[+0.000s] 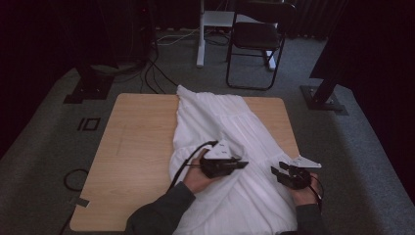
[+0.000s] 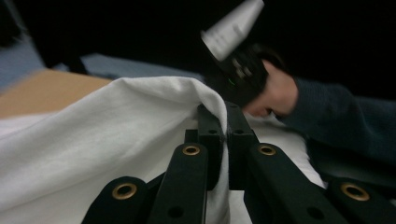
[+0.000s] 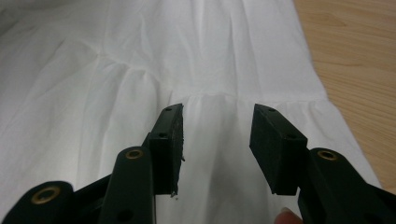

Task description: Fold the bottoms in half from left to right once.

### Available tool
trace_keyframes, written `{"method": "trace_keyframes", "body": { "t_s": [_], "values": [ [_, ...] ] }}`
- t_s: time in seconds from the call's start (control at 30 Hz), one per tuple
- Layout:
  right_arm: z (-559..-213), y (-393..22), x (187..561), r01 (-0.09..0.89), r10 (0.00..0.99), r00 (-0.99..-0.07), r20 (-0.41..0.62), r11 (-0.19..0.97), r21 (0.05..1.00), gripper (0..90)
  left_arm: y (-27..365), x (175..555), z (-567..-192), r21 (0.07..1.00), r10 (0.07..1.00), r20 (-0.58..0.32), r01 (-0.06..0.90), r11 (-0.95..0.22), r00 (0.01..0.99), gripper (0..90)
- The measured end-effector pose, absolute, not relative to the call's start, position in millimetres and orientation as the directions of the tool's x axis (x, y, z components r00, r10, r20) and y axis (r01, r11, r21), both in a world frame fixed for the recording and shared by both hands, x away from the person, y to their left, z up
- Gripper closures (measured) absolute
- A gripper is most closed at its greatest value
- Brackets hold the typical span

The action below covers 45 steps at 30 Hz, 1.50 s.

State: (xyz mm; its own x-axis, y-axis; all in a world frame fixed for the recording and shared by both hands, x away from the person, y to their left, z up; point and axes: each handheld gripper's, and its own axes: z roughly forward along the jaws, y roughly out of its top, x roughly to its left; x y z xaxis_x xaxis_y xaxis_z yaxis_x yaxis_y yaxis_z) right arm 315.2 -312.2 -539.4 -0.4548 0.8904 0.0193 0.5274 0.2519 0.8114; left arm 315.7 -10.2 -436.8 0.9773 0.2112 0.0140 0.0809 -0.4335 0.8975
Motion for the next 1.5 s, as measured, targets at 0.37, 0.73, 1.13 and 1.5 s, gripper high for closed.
{"method": "trace_keyframes", "body": {
  "t_s": [0.37,0.73,1.13,1.5],
  "values": [
    [-512,-278,318,0.49,0.86,-0.508,0.047,0.244,0.837,46.4,39,340,-462,0.864,0.419,-0.022,0.228,-0.449,0.908,59.6],
    [-532,-226,330,0.565,0.794,-0.608,0.021,0.413,0.714,75.8,157,334,-494,0.821,0.67,-0.013,0.39,-0.416,0.742,55.5],
    [-439,-283,331,0.347,0.913,-0.359,-0.191,0.321,0.881,89.3,150,340,-500,0.82,0.676,-0.02,0.399,-0.41,0.737,54.1],
    [-554,-345,381,0.644,0.961,-0.275,-0.023,0.202,0.738,87.6,71,344,-535,0.742,0.577,-0.001,0.387,-0.547,0.817,51.4]
  ]
}}
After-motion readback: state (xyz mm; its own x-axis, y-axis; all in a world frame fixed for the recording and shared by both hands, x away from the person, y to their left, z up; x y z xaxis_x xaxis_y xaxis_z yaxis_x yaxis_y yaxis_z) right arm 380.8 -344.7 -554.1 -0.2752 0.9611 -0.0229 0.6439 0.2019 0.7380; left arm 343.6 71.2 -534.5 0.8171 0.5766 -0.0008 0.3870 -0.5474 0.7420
